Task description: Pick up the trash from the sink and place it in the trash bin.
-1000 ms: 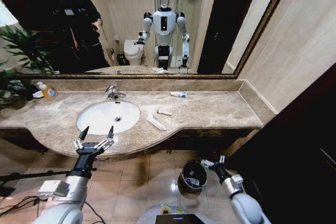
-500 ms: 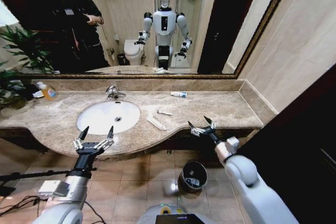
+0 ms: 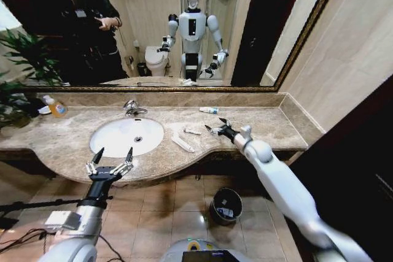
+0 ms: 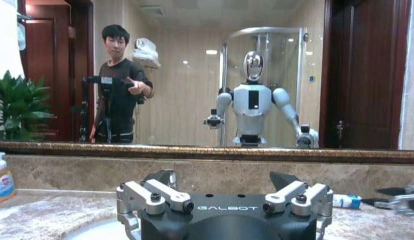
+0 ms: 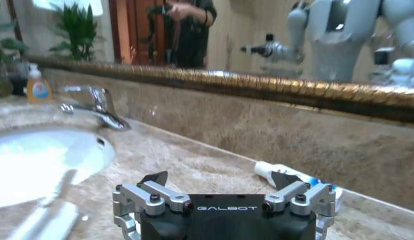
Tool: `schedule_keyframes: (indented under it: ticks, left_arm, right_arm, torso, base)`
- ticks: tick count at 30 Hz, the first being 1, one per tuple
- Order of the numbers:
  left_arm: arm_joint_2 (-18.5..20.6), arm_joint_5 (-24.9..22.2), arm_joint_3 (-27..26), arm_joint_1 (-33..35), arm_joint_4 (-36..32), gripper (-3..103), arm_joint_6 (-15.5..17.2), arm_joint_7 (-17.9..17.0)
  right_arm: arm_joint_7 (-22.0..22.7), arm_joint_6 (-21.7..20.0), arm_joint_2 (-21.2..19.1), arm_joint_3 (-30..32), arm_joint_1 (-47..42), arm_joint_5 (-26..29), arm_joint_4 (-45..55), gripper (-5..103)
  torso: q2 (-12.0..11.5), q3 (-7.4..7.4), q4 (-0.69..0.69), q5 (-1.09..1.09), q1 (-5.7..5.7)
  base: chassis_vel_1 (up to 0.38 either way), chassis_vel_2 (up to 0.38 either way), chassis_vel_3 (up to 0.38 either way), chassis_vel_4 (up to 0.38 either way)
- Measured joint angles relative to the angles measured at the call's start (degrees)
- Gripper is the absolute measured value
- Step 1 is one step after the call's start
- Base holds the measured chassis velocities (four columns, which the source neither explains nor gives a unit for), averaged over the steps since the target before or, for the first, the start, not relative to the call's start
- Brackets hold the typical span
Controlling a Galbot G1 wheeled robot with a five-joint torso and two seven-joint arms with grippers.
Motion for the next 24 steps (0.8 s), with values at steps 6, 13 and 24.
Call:
schedule_keyframes:
  ticks: [6, 13, 24]
  left_arm:
    - [0.0, 0.0, 0.0, 0.0, 0.0, 100, 0.0, 0.0]
    - [0.0, 0.0, 0.0, 0.0, 0.0, 100, 0.0, 0.0]
    - [0.0, 0.0, 0.0, 0.0, 0.0, 100, 0.0, 0.01]
  right_arm:
    - [-5.44, 1.92, 3.7, -4.52, 11.67, -4.28, -15.7, 100]
    - [-7.83, 3.74, 7.02, -7.4, 21.07, -9.17, -29.15, 100]
    - [-8.42, 4.52, 13.63, -9.66, 30.79, -17.89, -45.61, 100]
  torso:
    - [0.0, -0.01, 0.0, -0.01, 0.0]
    - [0.0, -0.01, 0.0, -0.01, 0.0]
    - [0.0, -0.01, 0.0, -0.01, -0.01]
  base:
    - [0.0, 0.0, 0.0, 0.0]
    - [0.0, 0.0, 0.0, 0.0]
    - [0.0, 0.0, 0.0, 0.0]
